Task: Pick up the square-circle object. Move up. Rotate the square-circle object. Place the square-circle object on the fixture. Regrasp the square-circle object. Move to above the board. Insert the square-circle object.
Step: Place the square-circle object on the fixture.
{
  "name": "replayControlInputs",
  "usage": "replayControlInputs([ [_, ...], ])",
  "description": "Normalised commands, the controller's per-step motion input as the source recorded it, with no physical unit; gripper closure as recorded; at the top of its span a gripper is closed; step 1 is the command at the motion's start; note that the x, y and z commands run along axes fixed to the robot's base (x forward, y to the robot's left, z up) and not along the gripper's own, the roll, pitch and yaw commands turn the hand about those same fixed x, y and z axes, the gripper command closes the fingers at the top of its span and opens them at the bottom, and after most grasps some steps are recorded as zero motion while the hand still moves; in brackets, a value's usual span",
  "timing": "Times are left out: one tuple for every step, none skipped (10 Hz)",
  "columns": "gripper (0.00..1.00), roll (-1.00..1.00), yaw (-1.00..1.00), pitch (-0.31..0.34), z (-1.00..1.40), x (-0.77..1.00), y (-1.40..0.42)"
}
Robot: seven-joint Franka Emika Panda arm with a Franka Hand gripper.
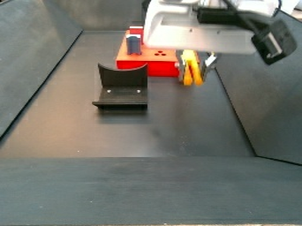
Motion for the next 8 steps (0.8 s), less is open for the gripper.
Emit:
replayControlInputs([
  [1.00, 0.09, -0.01, 0.064, 1.00, -0.03, 0.00],
  [1.00, 0.11, 0.00, 0.075, 1.00, -0.04, 0.00],
  [1.00, 0.13, 0.01, 0.081, 1.00, -0.04, 0.00],
  [1.00, 0.15, 0.02, 0.091, 1.00, -0.04, 0.00],
  [1.00, 0.15, 0.02, 0.093, 0.95, -0.04, 0.00],
  [1.00, 0.15, 0.03, 0.093, 0.77, -0.03, -0.01],
  [1.00, 0.14, 0.04, 0.094, 0.65, -0.02, 0.00],
  [1.00, 0.14, 0.04, 0.097, 0.53, -0.02, 0.00],
])
